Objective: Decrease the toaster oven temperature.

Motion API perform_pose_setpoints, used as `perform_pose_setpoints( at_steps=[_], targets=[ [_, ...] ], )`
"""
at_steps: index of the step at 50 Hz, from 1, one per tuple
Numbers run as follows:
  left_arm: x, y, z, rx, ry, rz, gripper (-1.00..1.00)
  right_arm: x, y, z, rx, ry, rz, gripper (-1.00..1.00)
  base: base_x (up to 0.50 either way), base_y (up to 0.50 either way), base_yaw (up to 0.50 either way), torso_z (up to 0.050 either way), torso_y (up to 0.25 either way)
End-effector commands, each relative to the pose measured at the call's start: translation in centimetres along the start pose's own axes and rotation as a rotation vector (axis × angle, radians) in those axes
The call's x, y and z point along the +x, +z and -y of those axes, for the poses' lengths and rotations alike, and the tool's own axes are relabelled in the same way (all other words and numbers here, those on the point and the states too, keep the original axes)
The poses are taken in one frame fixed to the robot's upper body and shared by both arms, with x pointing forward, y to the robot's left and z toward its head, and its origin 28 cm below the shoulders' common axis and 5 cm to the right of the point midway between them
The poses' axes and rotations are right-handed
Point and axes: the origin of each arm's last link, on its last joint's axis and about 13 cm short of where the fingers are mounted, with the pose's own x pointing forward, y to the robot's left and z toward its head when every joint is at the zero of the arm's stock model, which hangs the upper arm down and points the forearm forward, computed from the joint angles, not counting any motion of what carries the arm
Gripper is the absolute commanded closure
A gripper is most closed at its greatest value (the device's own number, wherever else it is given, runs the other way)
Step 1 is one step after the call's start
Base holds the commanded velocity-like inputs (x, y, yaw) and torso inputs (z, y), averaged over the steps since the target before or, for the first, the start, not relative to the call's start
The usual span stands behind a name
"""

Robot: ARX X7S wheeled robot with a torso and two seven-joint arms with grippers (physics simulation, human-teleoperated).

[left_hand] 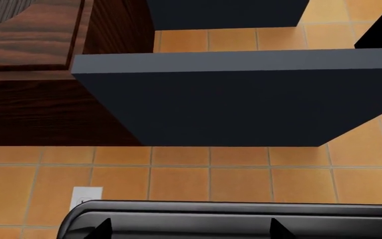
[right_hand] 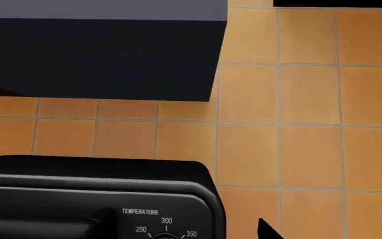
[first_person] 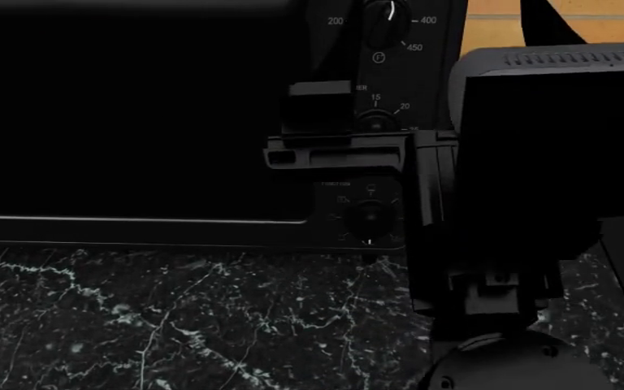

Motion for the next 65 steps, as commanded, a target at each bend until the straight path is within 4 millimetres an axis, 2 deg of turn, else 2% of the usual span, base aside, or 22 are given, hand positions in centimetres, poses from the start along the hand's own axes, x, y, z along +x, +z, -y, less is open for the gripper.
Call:
perform_pose_setpoints(
  at_steps=[1, 2, 3, 5, 9, 19, 31, 32, 41, 65],
  targets=[
    [-0.1, 0.0, -0.2, 0.002, 0.007, 0.000, -1.00, 1.6, 1.8, -0.6, 0.035, -0.022, -0.090, -1.00, 0.00, 0.00, 0.00, 0.000, 0.000],
    [-0.1, 0.0, -0.2, 0.002, 0.007, 0.000, -1.00, 1.6, 1.8, -0.6, 0.035, -0.022, -0.090, -1.00, 0.00, 0.00, 0.00, 0.000, 0.000],
    [-0.1, -0.1, -0.3, 0.004, 0.013, 0.000, -1.00, 2.7, 1.5, 0.4, 0.132, -0.125, -0.186, -1.00, 0.00, 0.00, 0.00, 0.000, 0.000],
    [0.0, -0.1, -0.3, -0.002, 0.013, -0.003, -1.00, 2.3, 2.2, -0.8, 0.155, -0.003, -0.203, -1.00, 0.00, 0.00, 0.00, 0.000, 0.000],
    [0.0, -0.1, -0.3, -0.001, 0.012, 0.000, -1.00, 2.7, 2.2, -0.7, 0.242, -0.015, -0.278, -1.00, 0.00, 0.00, 0.00, 0.000, 0.000],
    [0.1, -0.1, -0.4, 0.003, 0.013, 0.003, -1.00, 3.5, 1.9, -0.9, 0.267, -0.020, -0.343, -1.00, 0.00, 0.00, 0.00, 0.000, 0.000],
    [0.0, -0.3, -0.5, 0.010, 0.016, 0.001, -1.00, 4.3, 0.4, -1.1, 0.322, -0.028, -0.424, -1.00, 0.00, 0.00, 0.00, 0.000, 0.000],
    [0.1, -0.3, -0.5, 0.011, 0.009, 0.002, -1.00, 5.1, -0.4, -1.2, 0.341, -0.025, -0.448, -1.00, 0.00, 0.00, 0.00, 0.000, 0.000],
    [0.2, -0.7, -0.5, 0.016, 0.011, -0.005, -1.00, 6.4, -1.7, -1.4, 0.370, -0.021, -0.495, -1.00, 0.00, 0.00, 0.00, 0.000, 0.000],
    [0.3, -0.9, -0.6, 0.018, 0.013, -0.006, -1.00, 7.8, -2.0, -2.2, 0.345, 0.012, -0.508, -1.00, 0.01, 0.00, 0.00, 0.001, 0.000]
  ],
)
